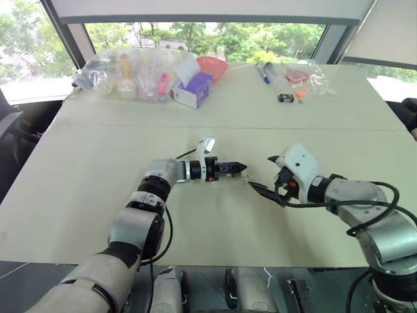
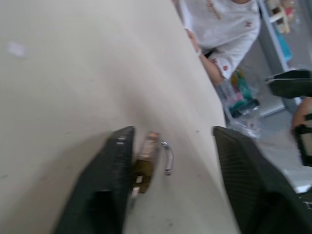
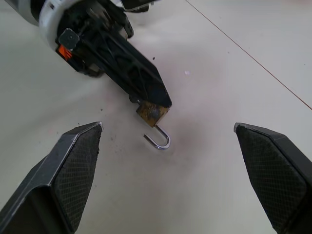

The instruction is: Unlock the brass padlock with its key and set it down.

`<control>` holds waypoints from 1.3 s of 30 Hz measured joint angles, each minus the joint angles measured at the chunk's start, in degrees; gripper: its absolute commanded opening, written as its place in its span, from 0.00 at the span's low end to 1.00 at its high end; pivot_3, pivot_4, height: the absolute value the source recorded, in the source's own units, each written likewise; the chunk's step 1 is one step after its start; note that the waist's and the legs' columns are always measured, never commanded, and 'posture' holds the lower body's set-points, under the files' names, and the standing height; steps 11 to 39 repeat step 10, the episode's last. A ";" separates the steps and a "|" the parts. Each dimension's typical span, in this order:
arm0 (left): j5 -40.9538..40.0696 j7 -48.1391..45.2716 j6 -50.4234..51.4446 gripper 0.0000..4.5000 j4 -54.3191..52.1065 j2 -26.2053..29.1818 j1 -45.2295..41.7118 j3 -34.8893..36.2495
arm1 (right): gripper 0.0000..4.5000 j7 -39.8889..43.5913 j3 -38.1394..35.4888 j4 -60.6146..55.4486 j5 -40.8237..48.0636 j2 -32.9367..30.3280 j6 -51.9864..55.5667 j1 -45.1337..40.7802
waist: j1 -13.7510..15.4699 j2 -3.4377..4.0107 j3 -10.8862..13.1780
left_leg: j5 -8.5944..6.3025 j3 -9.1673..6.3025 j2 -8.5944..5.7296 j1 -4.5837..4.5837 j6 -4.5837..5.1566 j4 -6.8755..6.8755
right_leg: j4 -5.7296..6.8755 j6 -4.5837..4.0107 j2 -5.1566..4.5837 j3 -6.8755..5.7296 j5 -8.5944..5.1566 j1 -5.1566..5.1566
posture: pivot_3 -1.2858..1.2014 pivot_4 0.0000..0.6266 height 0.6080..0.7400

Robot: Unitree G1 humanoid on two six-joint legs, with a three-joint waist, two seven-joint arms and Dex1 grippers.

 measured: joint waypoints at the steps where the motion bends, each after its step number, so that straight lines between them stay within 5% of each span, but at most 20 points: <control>1: 0.31 0.00 0.01 0.70 -2.72 1.65 0.51 -0.20 | 1.00 -0.13 -0.29 -0.02 0.29 -0.35 0.04 0.32 | -0.21 0.00 0.00 | 0.00 -0.01 0.01 0.01 0.00 -0.01 | 0.01 0.00 0.01 0.00 0.00 0.00 | 0.52 0.24 0.96; 10: 0.90 1.71 2.11 0.70 -32.46 15.27 10.39 0.26 | 1.00 -1.32 -3.21 0.33 2.55 -0.65 0.05 3.76 | 0.13 0.01 -0.01 | 0.15 -0.17 0.04 -0.07 -0.26 0.02 | 0.02 0.00 -0.01 -0.08 0.00 0.02 | 0.52 0.24 0.96; 39: 0.90 1.71 2.11 0.70 -32.46 15.27 10.39 0.26 | 1.00 -1.32 -3.21 0.33 2.55 -0.65 0.05 3.76 | 0.13 0.01 -0.01 | 0.15 -0.17 0.04 -0.07 -0.26 0.02 | 0.02 0.00 -0.01 -0.08 0.00 0.02 | 0.52 0.24 0.96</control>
